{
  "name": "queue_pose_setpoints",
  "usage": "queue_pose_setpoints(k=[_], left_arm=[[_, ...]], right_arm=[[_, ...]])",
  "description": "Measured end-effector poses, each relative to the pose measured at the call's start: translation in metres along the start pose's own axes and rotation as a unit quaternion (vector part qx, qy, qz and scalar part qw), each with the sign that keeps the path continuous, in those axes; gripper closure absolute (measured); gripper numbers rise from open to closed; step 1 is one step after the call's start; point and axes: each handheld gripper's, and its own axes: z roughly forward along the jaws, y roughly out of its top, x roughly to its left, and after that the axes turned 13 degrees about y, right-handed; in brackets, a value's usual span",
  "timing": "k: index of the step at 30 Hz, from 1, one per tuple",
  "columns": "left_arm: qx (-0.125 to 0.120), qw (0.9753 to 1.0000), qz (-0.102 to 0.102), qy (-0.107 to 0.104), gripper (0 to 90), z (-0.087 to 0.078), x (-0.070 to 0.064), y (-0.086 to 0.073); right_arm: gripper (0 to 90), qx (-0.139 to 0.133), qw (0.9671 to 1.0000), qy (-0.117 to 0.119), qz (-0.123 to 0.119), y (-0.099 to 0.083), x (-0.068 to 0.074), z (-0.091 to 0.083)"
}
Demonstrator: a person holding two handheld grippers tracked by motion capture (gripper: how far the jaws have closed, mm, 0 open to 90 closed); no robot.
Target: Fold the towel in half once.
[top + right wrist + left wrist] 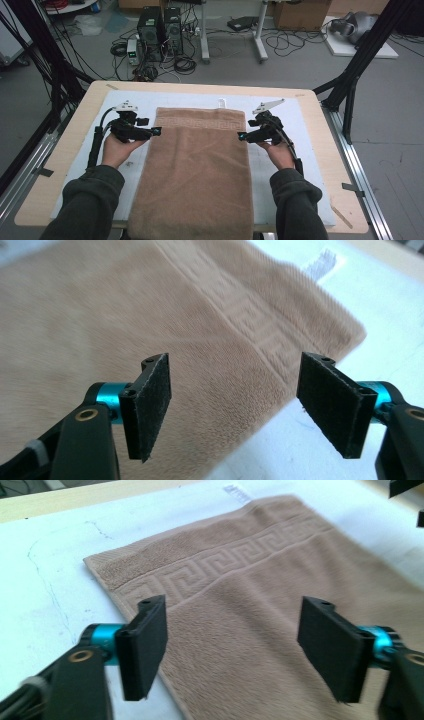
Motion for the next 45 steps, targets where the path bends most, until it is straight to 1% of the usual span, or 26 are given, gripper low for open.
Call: queue_pose_setpoints(k=[3,4,5,8,11,12,13,15,16,18,19,20,21,25,27,30,34,35,37,39,40,41,42,43,44,45], left_arm=[[0.012,0.9999,0.0,0.009,33.3,0.015,0.001,-0.004],[0.03,0.9991,0.015,0.026,35.6,0.025,0.003,-0.008],[0.03,0.9991,0.015,0.026,36.9,0.025,0.003,-0.008],[0.066,0.9968,0.021,0.041,40.0,0.038,0.008,-0.015],[0.074,0.996,0.026,0.043,50.7,0.047,0.009,-0.019],[0.074,0.9958,0.029,0.047,50.7,0.05,0.009,-0.02],[0.08,0.995,0.03,0.05,56.5,0.053,0.009,-0.021],[0.088,0.9944,0.03,0.051,61.8,0.058,0.009,-0.024],[0.084,0.9942,0.033,0.058,65.3,0.058,0.008,-0.024],[0.081,0.9939,0.04,0.062,69.0,0.058,0.007,-0.024],[0.081,0.9938,0.042,0.063,69.0,0.058,0.007,-0.024],[0.081,0.994,0.041,0.061,71.0,0.058,0.007,-0.024],[0.081,0.9941,0.042,0.06,77.5,0.058,0.007,-0.024],[0.082,0.9946,0.03,0.056,84.6,0.059,0.008,-0.024],[0.086,0.9948,0.019,0.052,85.7,0.057,0.009,-0.024],[0.086,0.9952,0.016,0.044,86.3,0.054,0.011,-0.022],[0.057,0.9976,-0.004,0.038,86.4,0.042,0.014,-0.017],[0.048,0.9983,-0.006,0.033,86.4,0.035,0.014,-0.014],[0.043,0.9986,0.0,0.031,86.4,0.03,0.013,-0.013],[0.035,0.999,0.012,0.027,86.4,0.02,0.01,-0.01],[0.026,0.9993,0.012,0.024,86.4,0.014,0.008,-0.008],[0.013,0.9997,0.014,0.016,86.4,0.001,0.004,-0.006],[0.013,0.9997,0.014,0.016,86.4,0.001,0.004,-0.006],[0.008,0.9997,0.021,0.013,86.4,-0.007,0.001,-0.007],[0.004,0.9995,0.03,0.011,86.4,-0.015,-0.003,-0.009],[0.002,0.9991,0.041,0.007,86.5,-0.023,-0.007,-0.012]], right_arm=[[34.8,0.01,0.9999,-0.012,-0.006,-0.005,-0.006,0.012],[35.3,0.014,0.9997,-0.017,-0.003,-0.007,-0.009,0.016],[35.9,0.016,0.9997,-0.019,0.002,-0.009,-0.012,0.019],[39.8,0.01,0.9997,-0.015,0.015,-0.014,-0.016,0.024],[46.7,0.031,0.9988,-0.032,0.018,-0.021,-0.022,0.035],[46.7,0.031,0.9988,-0.032,0.018,-0.021,-0.022,0.035],[50.3,0.031,0.9984,-0.036,0.029,-0.023,-0.026,0.04],[53.9,0.031,0.9983,-0.032,0.038,-0.025,-0.028,0.043],[55.4,0.031,0.9983,-0.029,0.041,-0.026,-0.028,0.045],[63.3,0.029,0.9985,-0.021,0.04,-0.026,-0.028,0.045],[63.3,0.029,0.9985,-0.021,0.04,-0.026,-0.028,0.045],[68.3,0.03,0.9987,-0.015,0.037,-0.026,-0.027,0.045],[81.6,0.03,0.999,0.003,0.034,-0.025,-0.027,0.046],[83.6,0.038,0.9988,0.008,0.029,-0.023,-0.024,0.046],[83.8,0.034,0.9986,0.015,0.037,-0.024,-0.026,0.044],[84.0,0.022,0.9984,0.02,0.049,-0.024,-0.028,0.038],[84.1,-0.001,0.9982,0.027,0.054,-0.021,-0.027,0.025],[84.1,-0.006,0.9977,0.038,0.056,-0.017,-0.025,0.016],[84.1,-0.011,0.9978,0.039,0.053,-0.015,-0.022,0.011],[84.1,-0.029,0.997,0.053,0.049,-0.012,-0.013,-0.006],[84.1,-0.029,0.997,0.053,0.049,-0.012,-0.013,-0.006],[83.9,-0.028,0.9968,0.062,0.042,-0.011,-0.004,-0.016],[83.9,-0.028,0.9968,0.062,0.042,-0.011,-0.004,-0.016],[83.8,-0.03,0.9961,0.073,0.041,-0.013,0.009,-0.025],[83.8,-0.03,0.9961,0.073,0.041,-0.013,0.009,-0.025],[83.8,-0.024,0.9964,0.075,0.032,-0.016,0.018,-0.029]])
